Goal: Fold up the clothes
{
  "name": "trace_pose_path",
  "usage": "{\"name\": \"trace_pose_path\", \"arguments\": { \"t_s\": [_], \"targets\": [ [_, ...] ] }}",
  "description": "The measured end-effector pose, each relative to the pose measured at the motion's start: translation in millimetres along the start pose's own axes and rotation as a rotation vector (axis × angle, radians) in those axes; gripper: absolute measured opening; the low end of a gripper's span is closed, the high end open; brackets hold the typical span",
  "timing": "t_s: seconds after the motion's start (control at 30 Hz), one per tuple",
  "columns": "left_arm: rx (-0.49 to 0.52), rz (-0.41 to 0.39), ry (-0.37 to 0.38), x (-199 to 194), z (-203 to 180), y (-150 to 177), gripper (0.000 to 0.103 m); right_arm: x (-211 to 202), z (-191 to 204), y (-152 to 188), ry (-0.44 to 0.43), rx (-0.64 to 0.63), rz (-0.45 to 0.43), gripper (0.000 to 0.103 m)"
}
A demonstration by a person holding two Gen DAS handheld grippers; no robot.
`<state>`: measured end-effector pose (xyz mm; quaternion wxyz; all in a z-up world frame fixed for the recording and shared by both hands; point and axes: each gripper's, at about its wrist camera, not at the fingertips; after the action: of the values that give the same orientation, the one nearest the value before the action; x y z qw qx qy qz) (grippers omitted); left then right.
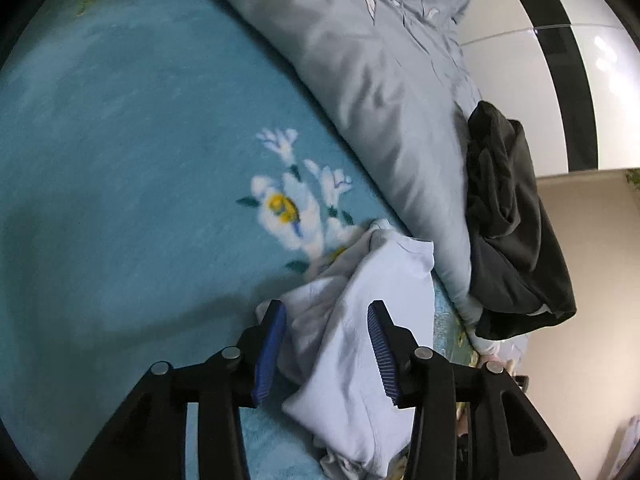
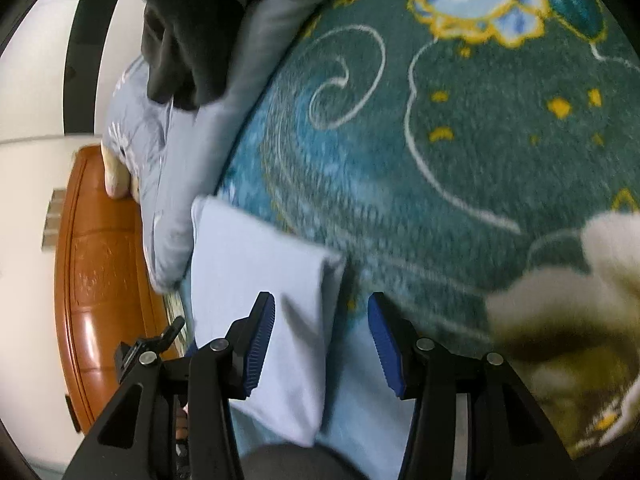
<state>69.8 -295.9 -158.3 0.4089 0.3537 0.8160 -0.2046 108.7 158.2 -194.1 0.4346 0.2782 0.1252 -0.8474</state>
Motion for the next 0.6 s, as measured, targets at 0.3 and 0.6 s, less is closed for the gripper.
{"name": "trace_pose_path", "arguments": {
  "t_s": [0.3, 0.6],
  "targets": [
    [0.0, 0.022, 0.044, 3, -2, -4, 0.05, 10, 15, -14, -0.014, -0.021, 0.024, 0.011],
    [0.144, 0.091, 0.026, 22, -33, -6, 0.065, -3, 76, -93, -0.037, -0.204, 0.037, 0.008]
  ]
}}
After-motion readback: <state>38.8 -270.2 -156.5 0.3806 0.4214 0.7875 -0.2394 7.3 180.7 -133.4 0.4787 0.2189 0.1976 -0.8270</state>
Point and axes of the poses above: each gripper's, at about its wrist camera, not at the fingertips, and x roughly the way its jaws point, z to its left, y to its underside, and after that the axes turned 7 degrees about -y, right-handed
